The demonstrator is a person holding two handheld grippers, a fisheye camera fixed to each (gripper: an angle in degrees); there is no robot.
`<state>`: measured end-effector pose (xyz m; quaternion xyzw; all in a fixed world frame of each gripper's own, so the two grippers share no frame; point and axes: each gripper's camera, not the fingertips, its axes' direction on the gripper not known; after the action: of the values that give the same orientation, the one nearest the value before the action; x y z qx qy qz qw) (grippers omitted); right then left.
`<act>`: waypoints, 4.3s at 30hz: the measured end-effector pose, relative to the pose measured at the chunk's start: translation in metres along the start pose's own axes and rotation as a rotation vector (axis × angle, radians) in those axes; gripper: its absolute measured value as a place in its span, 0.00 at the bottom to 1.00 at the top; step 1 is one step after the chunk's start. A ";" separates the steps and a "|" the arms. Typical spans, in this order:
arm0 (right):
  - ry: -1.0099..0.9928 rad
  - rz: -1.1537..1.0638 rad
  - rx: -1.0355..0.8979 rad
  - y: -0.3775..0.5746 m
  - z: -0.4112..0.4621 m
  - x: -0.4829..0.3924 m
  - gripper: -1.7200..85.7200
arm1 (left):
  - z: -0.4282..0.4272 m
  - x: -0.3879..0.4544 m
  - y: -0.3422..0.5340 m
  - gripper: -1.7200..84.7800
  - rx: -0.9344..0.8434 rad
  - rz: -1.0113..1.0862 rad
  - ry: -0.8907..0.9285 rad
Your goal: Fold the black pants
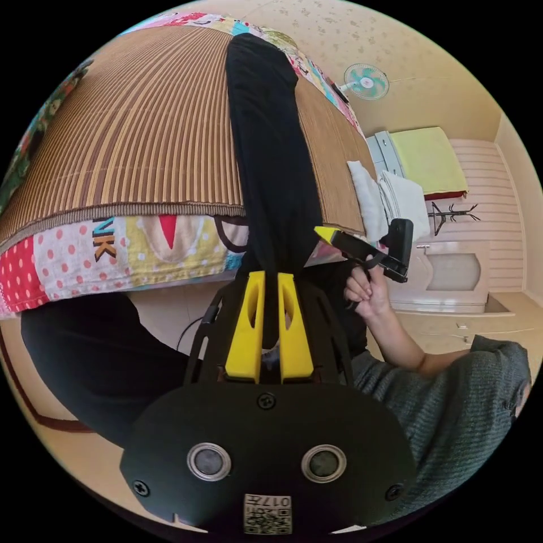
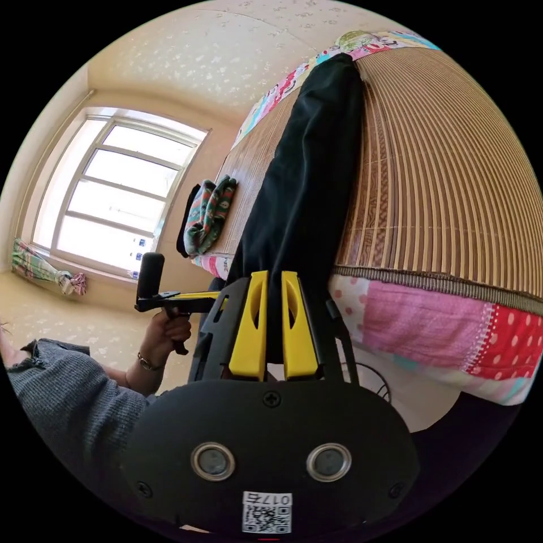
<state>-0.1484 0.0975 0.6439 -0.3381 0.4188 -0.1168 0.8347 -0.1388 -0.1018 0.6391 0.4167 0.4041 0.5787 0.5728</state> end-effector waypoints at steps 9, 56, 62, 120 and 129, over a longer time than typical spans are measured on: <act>-0.030 -0.052 0.032 0.032 -0.071 0.011 0.04 | -0.024 0.022 0.031 0.06 0.099 0.192 0.248; -0.213 0.135 0.014 0.031 -0.100 0.147 0.07 | -0.002 0.010 -0.063 0.09 0.047 0.082 0.141; -0.554 -0.193 0.221 0.078 -0.211 0.080 0.04 | -0.123 0.079 0.010 0.08 0.341 0.435 0.461; -0.041 0.023 -0.029 -0.017 -0.114 0.141 0.23 | -0.047 0.023 -0.072 0.21 0.156 0.056 0.031; -0.393 -0.064 -0.039 -0.002 -0.070 0.076 0.16 | -0.101 0.010 0.017 0.12 0.229 -0.052 0.215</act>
<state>-0.1553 0.0273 0.5682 -0.3837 0.2389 -0.0670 0.8895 -0.2403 -0.0908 0.6222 0.4042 0.5370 0.5554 0.4897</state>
